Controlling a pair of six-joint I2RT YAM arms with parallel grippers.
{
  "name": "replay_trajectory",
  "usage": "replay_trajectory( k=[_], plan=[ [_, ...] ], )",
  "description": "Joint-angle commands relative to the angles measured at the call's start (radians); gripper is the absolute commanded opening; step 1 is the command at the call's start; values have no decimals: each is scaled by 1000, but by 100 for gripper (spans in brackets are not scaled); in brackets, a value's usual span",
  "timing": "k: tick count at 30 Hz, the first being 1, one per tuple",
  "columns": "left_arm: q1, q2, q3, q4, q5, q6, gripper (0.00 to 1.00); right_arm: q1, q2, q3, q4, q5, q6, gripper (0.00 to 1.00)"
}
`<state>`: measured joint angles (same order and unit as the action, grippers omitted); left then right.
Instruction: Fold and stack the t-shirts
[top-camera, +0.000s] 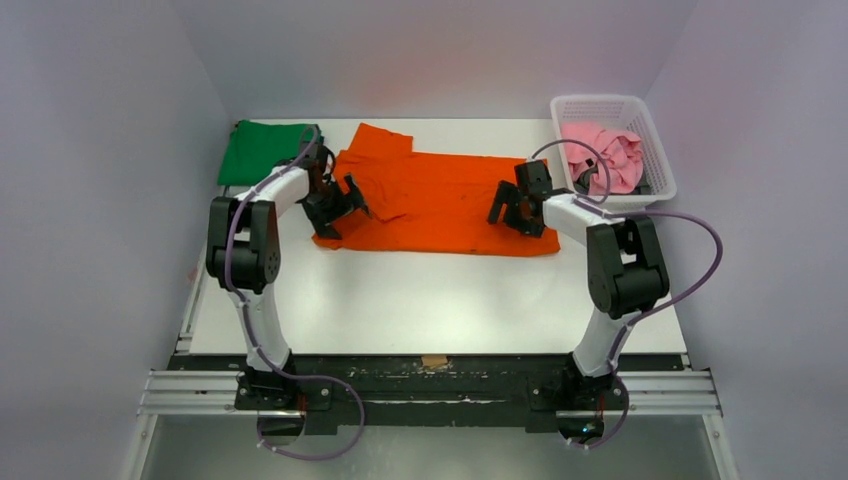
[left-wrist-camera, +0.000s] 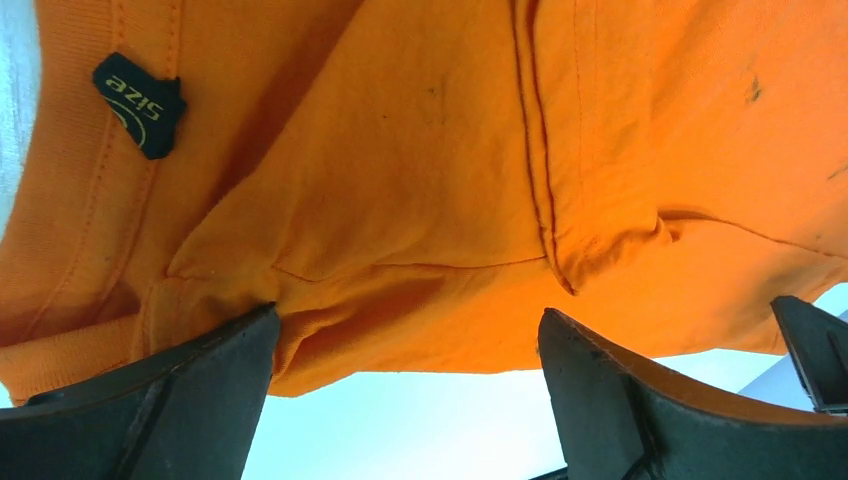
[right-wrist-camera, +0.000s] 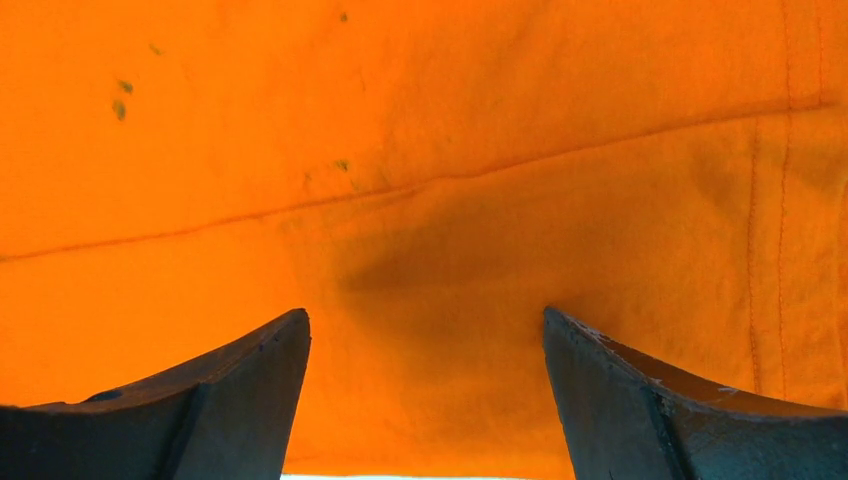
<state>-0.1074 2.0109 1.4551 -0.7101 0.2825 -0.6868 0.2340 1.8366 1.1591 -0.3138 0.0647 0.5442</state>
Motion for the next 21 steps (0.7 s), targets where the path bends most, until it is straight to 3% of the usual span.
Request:
replay_trajectory(
  k=[1, 9, 17, 21],
  plan=[
    [0, -20, -93, 18, 44, -8, 100, -5, -62, -120, -5, -30, -1, 84],
    [-45, -269, -441, 92, 13, -70, 100, -5, -229, -330, -25, -13, 6, 84],
    [-199, -510, -750, 92, -47, -194, 100, -5, -435, -481, -135, 30, 66, 84],
    [-225, -673, -868, 32, -94, -262, 100, -6, -542, -553, -228, 63, 122, 84]
  ],
)
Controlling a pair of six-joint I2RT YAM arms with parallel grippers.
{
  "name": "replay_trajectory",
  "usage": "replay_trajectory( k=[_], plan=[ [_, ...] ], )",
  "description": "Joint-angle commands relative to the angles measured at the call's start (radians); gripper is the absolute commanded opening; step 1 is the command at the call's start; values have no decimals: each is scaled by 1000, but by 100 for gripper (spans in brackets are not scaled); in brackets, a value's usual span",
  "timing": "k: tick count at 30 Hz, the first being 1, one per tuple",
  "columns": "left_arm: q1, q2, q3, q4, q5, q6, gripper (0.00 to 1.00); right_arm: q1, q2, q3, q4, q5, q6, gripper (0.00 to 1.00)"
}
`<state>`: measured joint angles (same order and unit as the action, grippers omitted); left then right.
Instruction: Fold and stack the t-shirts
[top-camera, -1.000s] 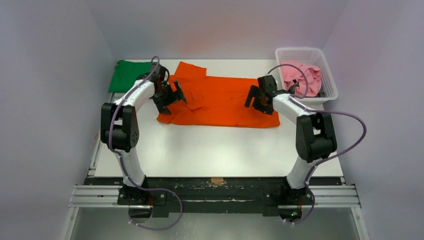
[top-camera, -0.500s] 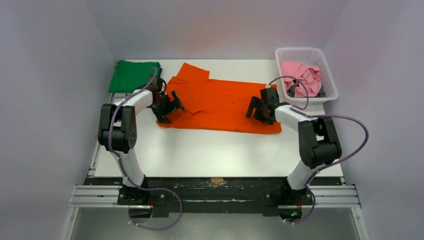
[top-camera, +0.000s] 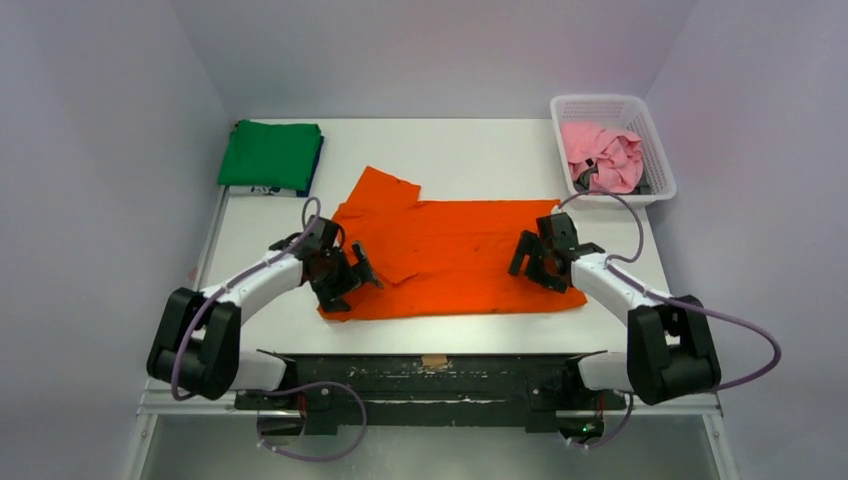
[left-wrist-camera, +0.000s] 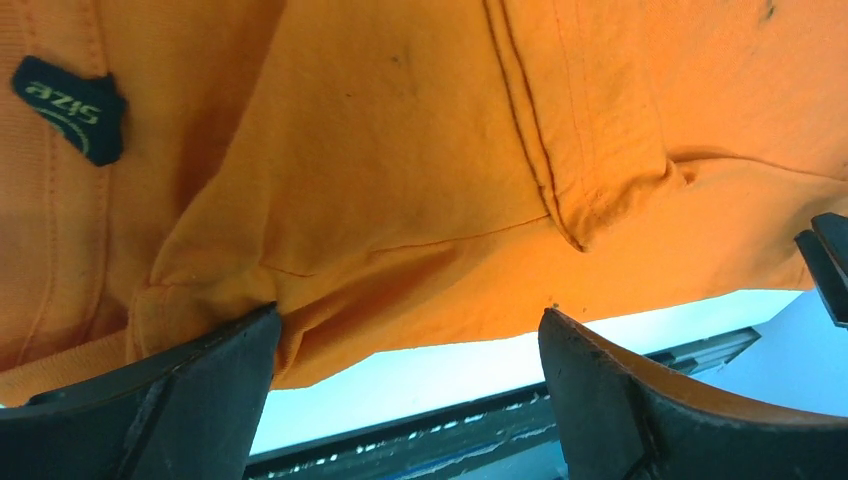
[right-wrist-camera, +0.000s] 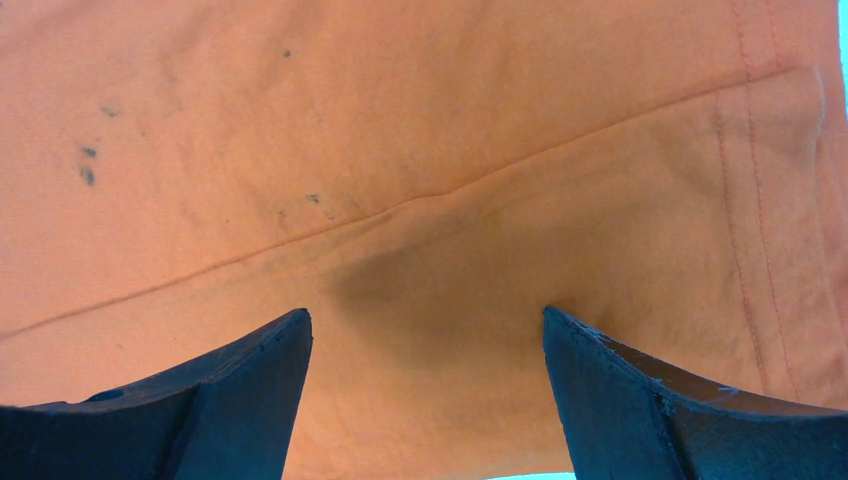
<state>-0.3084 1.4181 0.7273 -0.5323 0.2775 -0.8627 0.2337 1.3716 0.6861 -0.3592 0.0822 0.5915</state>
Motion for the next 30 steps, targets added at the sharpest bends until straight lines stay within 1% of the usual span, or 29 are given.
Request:
replay_trajectory(
  k=[1, 5, 7, 11, 13, 15, 18, 20, 24, 27, 30],
  plan=[
    [-24, -127, -158, -170, -108, -97, 100, -5, -109, -96, -199, 50, 82, 84],
    [-24, -281, -194, -244, -153, -107, 100, -5, -223, -131, -269, 84, 106, 85],
    [-24, -315, -190, -247, -151, -106, 100, -5, -268, -141, -259, 100, 96, 85],
    [-34, -359, -129, -268, -121, -88, 100, -5, -308, -84, -216, 103, 65, 87],
    [-42, -387, -71, -301, -128, -70, 100, -5, -314, -39, -209, 103, 48, 87],
    [-48, -413, -19, -338, -145, -56, 100, -5, -323, -3, -190, 96, -1, 87],
    [-53, -432, 16, -307, -119, -34, 100, -5, -336, 16, -167, 66, -51, 87],
    [-53, -397, 8, -223, -76, -9, 100, -6, -346, 13, -153, 62, -76, 87],
    [-79, -215, 33, -65, 34, 8, 100, -5, -355, 2, -125, 35, -97, 86],
    [-144, -97, 57, 38, 44, -20, 100, -5, -357, -14, -108, 19, -97, 86],
    [-172, 14, 116, 99, 18, -24, 100, -5, -352, -22, -112, 8, -103, 85]
  ],
)
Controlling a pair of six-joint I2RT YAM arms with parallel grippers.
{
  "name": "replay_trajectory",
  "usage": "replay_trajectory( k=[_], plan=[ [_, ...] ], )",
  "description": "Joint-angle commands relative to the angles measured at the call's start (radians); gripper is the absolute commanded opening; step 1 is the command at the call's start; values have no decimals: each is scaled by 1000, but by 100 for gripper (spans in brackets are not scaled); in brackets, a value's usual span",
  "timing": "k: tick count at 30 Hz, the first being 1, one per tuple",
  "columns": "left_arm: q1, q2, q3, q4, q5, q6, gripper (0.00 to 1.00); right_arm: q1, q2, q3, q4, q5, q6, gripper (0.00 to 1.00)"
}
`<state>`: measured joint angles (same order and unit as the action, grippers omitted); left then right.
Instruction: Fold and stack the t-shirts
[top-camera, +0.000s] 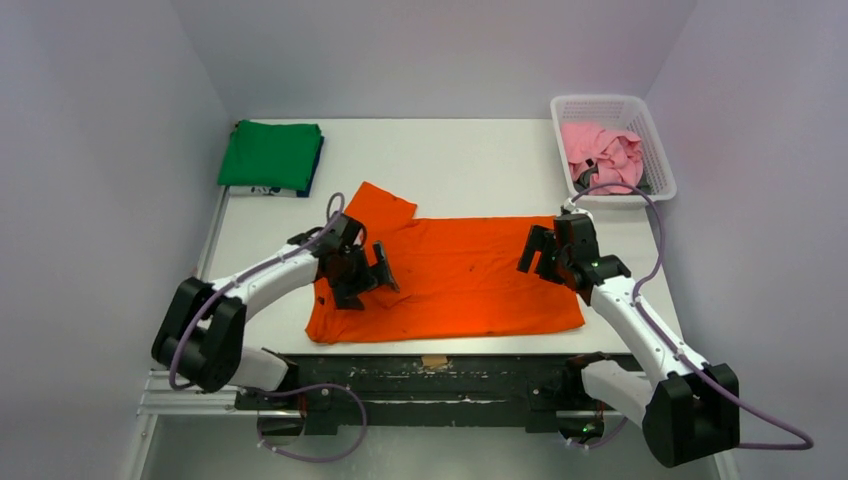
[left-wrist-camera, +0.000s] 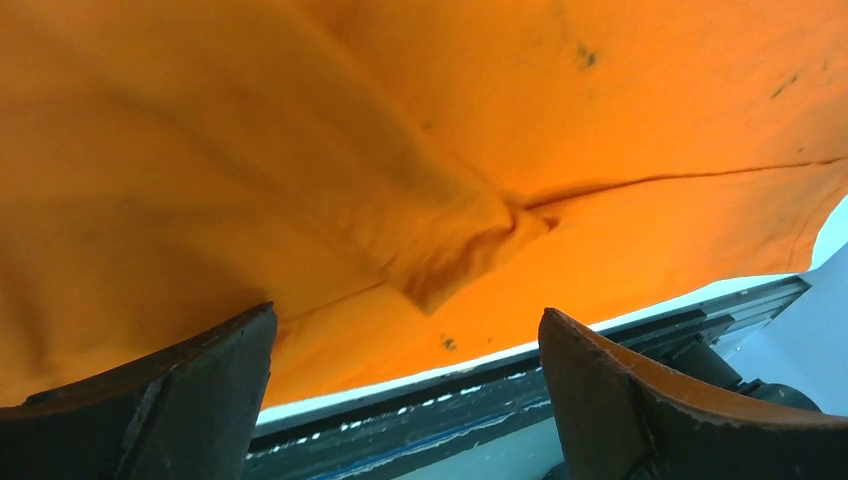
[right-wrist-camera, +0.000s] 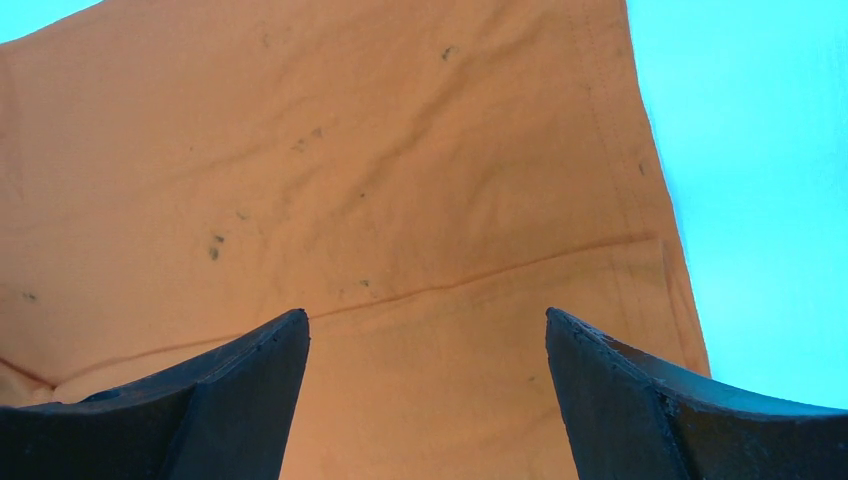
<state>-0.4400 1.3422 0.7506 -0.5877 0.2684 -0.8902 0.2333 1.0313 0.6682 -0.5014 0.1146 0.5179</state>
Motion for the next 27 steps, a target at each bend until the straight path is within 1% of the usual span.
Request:
replay_trajectory(
  k=[1, 5, 10, 15, 18, 22, 24, 26, 27],
  plan=[
    [-43, 122, 113, 157, 16, 4, 100, -5, -10, -1, 23, -23, -32, 85],
    [-57, 229, 181, 155, 2, 15, 100, -5, -14, 10, 6, -16, -38, 85],
    [-63, 317, 249, 121, -22, 31, 100, -5, -11, 16, 0, -10, -36, 85],
    [-63, 321, 328, 110, -70, 53, 100, -5, -6, 27, -3, -7, -35, 85],
    [-63, 351, 408, 56, -105, 79, 100, -5, -11, 28, -9, -1, -35, 85],
    [-63, 377, 502, 37, -103, 108, 100, -5, -16, 26, -5, 1, -32, 85],
    [-62, 388, 538, -13, -104, 125, 100, -5, -13, 30, -9, -2, -34, 85],
    [-63, 363, 518, -55, -101, 136, 100, -6, -13, 33, -14, -3, -35, 85],
    [-63, 330, 479, -58, -97, 139, 100, -5, -15, 34, -14, -3, -35, 85]
  ],
)
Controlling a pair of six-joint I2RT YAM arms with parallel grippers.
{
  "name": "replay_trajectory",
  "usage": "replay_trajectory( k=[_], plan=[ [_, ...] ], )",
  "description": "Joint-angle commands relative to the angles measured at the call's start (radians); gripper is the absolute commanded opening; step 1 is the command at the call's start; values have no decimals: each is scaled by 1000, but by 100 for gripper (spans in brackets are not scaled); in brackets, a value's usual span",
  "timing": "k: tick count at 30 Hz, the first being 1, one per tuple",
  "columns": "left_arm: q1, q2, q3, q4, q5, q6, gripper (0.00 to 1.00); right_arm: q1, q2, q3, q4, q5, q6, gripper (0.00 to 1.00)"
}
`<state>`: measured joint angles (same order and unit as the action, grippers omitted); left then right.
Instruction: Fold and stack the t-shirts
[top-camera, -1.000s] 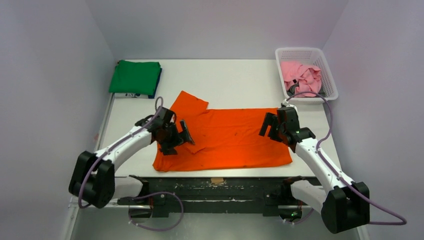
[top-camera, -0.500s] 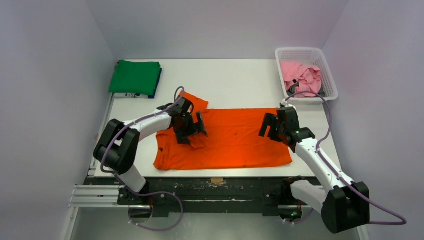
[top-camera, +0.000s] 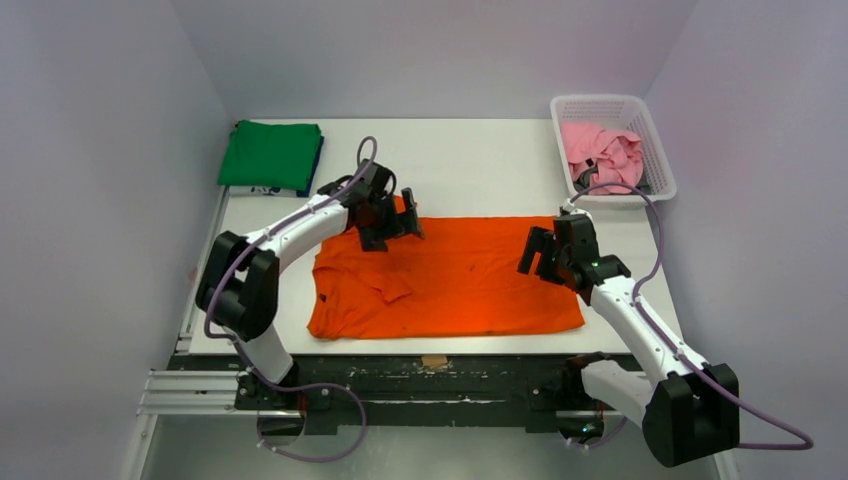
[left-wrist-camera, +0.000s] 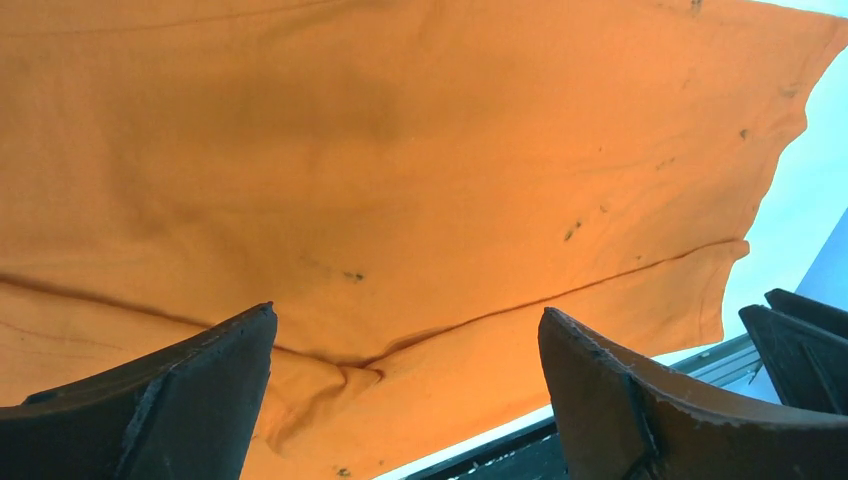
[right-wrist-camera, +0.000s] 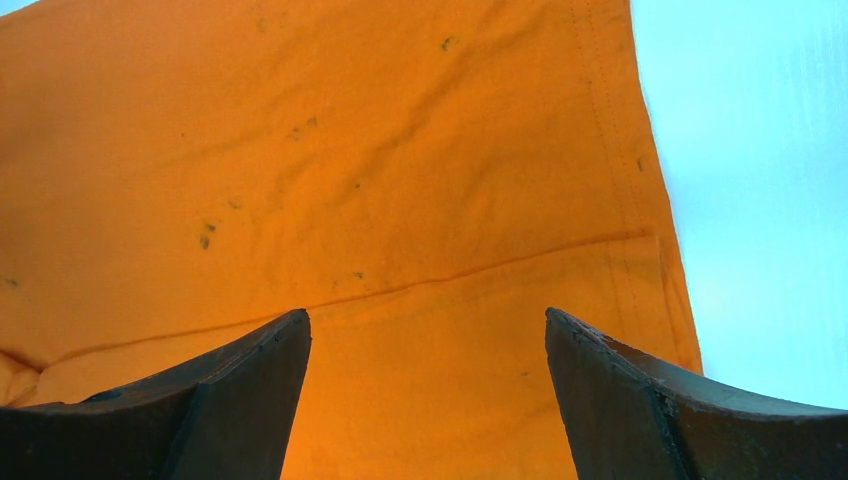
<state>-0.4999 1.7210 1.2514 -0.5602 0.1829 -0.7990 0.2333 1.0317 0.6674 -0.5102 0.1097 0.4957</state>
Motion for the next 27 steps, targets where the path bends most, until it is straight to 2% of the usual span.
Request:
replay_trajectory(
  k=[1, 6, 10, 17, 27],
  plan=[
    [-3, -88, -67, -83, -13, 46, 100, -5, -17, 35, -5, 2, -16, 85],
    [-6, -247, -280, -67, -14, -3, 100, -5, -7, 28, 1, -10, -18, 85],
    [-10, -265, -363, 5, -8, -50, 100, -5, 10, 28, 2, -13, -27, 85],
    [-13, -143, -319, 54, -16, -53, 100, -5, 5, 25, 6, -19, -32, 85],
    [-13, -44, -221, 106, -11, -44, 100, -5, 3, 25, 8, -24, -31, 85]
  ],
)
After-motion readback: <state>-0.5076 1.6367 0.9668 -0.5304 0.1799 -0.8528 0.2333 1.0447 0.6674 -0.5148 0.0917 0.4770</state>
